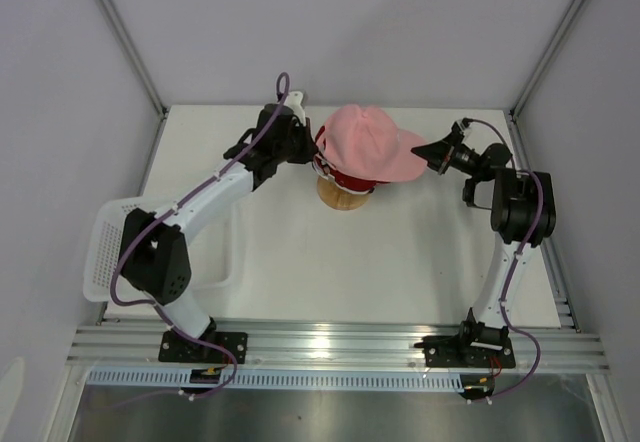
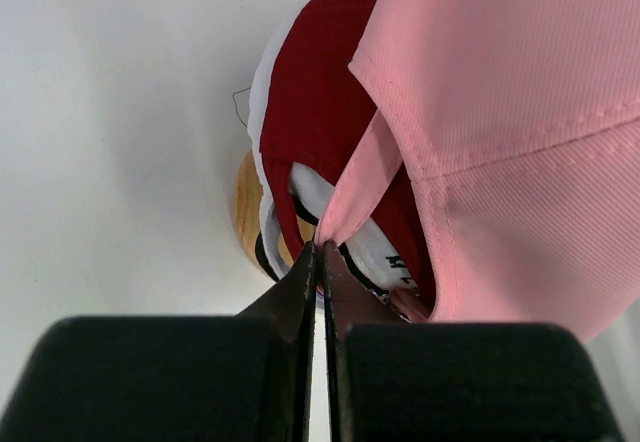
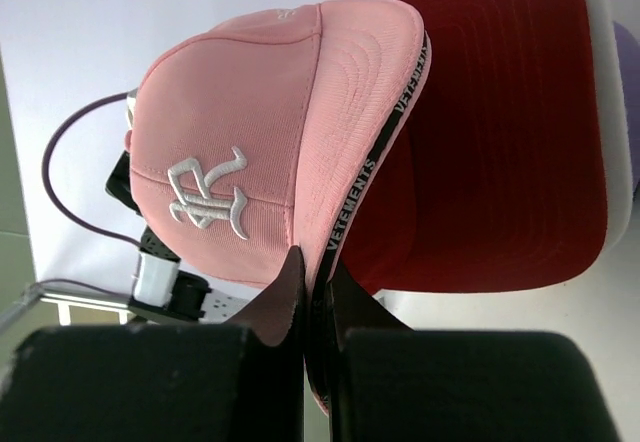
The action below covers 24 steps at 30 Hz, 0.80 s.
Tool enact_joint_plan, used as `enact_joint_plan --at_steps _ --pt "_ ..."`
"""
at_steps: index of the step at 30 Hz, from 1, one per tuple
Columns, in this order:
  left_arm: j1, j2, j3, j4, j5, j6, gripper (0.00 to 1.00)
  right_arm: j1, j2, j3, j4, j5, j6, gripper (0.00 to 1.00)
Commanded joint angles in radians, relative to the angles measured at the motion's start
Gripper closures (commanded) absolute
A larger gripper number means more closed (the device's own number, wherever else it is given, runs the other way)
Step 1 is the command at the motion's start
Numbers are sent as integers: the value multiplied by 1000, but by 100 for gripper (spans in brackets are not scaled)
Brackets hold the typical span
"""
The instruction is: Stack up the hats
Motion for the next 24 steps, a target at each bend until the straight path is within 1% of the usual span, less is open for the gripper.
enact_joint_plan --at_steps 1,2,3,4,5,6,7,8,9,10,11,12,14,19,24 --pt "50 18 -98 -112 -53 -18 99 -27 49 -13 105 49 -190 100" --pt "53 27 -113 -107 -47 -27 99 -23 44 -11 68 50 -228 100" --pt "60 32 -116 -104 -49 -32 99 -16 38 -8 -46 53 -274 100" --pt "63 38 -119 -99 -47 -33 99 -6 21 -2 -125 57 -396 100" --pt "65 44 -125 -99 -49 -37 99 -1 12 16 -203 67 -464 100" --pt "65 56 -126 -99 -52 -38 99 4 1 29 -374 75 -535 100" --pt "67 63 -126 -99 -52 -40 99 13 -8 41 -456 83 -601 100" --pt "67 69 -133 -93 -53 -44 99 14 -26 55 -527 96 -724 100" --pt "68 75 -136 -92 -53 -47 99 17 -34 84 -670 106 -785 100" --pt "68 84 -144 -92 -52 -49 99 17 -39 101 -744 118 -845 100" --pt "68 87 -148 -87 -52 -49 99 16 -45 118 -874 136 -956 100" --pt "70 90 -159 -87 -53 -52 99 14 -45 151 -923 144 -1000 100" --pt "71 90 -178 -82 -61 -56 99 7 -42 171 -983 164 -1049 100" --pt "86 86 -228 -69 -61 -72 99 -4 4 176 -929 165 -1005 100" --pt "91 95 -236 -64 -53 -70 99 8 53 208 -941 170 -994 100"
